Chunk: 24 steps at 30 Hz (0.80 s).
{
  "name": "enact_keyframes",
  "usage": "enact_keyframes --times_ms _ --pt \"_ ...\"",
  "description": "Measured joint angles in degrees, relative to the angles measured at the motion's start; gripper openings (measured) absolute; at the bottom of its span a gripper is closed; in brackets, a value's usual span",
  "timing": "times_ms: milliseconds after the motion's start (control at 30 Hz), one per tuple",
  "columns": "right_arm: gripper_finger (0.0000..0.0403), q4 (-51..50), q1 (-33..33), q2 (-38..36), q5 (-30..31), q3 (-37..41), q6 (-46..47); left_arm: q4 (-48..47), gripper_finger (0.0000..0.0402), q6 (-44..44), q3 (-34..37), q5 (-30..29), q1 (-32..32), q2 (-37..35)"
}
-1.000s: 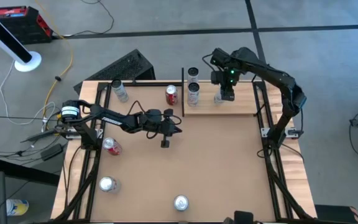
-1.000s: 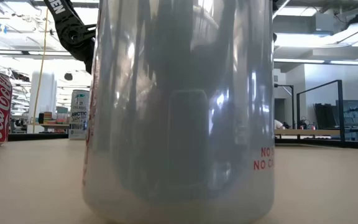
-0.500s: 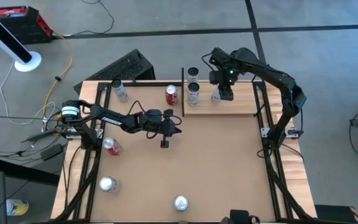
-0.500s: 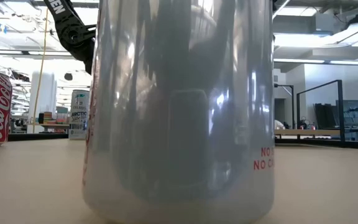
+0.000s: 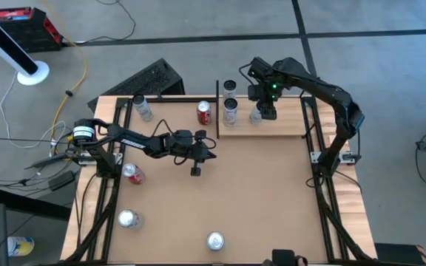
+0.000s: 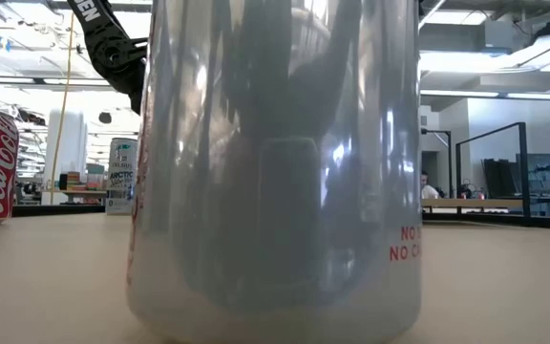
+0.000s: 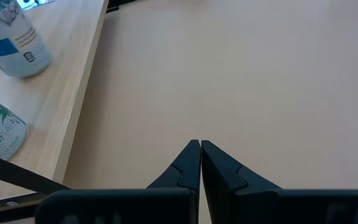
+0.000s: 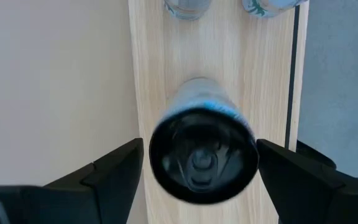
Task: Place canned beverage on shelf
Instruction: Put the bottom white-blue soda can on the shelf
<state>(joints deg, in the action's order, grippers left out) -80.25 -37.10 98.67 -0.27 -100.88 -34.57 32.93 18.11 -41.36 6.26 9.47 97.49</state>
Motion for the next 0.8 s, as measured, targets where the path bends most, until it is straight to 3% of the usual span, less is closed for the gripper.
enact_keyframes --times_ms 200,800 --pt "0.0331 0.00 0.00 0.00 1.18 0.00 -2.52 -0.01 0.0000 0.00 0.00 0.02 0.00 0.00" --pt "0.0332 2.28 -0.02 -0.16 14.34 0.02 -2.73 -0.02 0.0000 -0.35 0.00 0.09 0.00 0.00"
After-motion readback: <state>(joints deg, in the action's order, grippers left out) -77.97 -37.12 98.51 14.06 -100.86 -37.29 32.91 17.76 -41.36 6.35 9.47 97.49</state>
